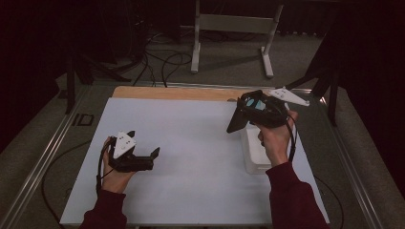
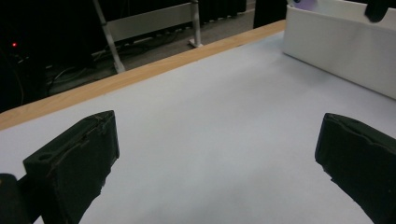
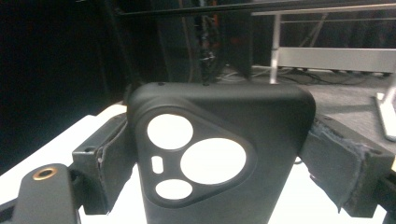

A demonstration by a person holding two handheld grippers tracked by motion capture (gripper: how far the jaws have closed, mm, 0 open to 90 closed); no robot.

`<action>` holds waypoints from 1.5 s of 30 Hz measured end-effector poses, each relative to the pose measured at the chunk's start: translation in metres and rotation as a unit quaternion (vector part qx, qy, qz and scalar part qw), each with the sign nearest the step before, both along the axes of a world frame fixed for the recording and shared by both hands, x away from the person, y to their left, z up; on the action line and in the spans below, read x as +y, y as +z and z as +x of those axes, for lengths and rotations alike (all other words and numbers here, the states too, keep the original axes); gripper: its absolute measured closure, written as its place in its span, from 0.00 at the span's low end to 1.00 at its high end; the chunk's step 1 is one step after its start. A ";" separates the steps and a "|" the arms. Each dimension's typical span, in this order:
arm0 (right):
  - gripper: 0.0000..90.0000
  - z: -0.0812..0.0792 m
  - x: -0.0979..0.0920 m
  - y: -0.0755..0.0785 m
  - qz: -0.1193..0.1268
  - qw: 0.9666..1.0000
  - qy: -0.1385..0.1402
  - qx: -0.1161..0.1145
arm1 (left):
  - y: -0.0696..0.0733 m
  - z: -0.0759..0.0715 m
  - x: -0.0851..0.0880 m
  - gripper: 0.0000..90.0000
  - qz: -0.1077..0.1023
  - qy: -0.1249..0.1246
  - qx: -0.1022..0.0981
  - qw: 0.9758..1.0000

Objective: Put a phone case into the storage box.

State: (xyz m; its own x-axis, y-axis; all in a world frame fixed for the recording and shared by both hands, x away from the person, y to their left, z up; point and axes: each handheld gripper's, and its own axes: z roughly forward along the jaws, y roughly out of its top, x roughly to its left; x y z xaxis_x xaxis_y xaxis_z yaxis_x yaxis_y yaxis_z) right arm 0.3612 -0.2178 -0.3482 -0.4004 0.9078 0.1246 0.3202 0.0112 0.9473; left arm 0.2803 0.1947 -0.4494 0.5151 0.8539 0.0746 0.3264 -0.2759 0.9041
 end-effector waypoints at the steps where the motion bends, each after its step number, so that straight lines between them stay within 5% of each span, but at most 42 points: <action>1: 0.16 0.000 0.000 0.000 0.000 1.000 0.000 0.000 | 0.000 0.000 0.000 0.00 0.000 0.000 0.000 1.000; 8: 0.16 0.009 -0.009 0.002 -0.006 1.000 -0.023 -0.001 | -0.006 -0.007 0.011 0.00 0.011 0.018 -0.006 1.000; 10: 0.16 0.016 -0.015 0.000 -0.014 0.999 -0.039 -0.001 | -0.012 -0.012 0.021 0.00 -0.004 0.028 -0.007 1.000; 21: 0.16 0.033 -0.023 -0.003 -0.040 0.996 -0.080 0.003 | -0.017 -0.014 0.031 0.00 -0.012 0.049 -0.010 0.999; 32: 0.16 0.048 -0.030 -0.016 -0.065 0.991 -0.118 0.011 | -0.016 -0.014 0.033 0.00 -0.023 0.050 -0.013 0.998; 45: 0.16 0.071 -0.030 -0.047 -0.079 0.982 -0.161 0.051 | -0.015 -0.016 0.034 0.00 -0.025 0.053 -0.015 0.998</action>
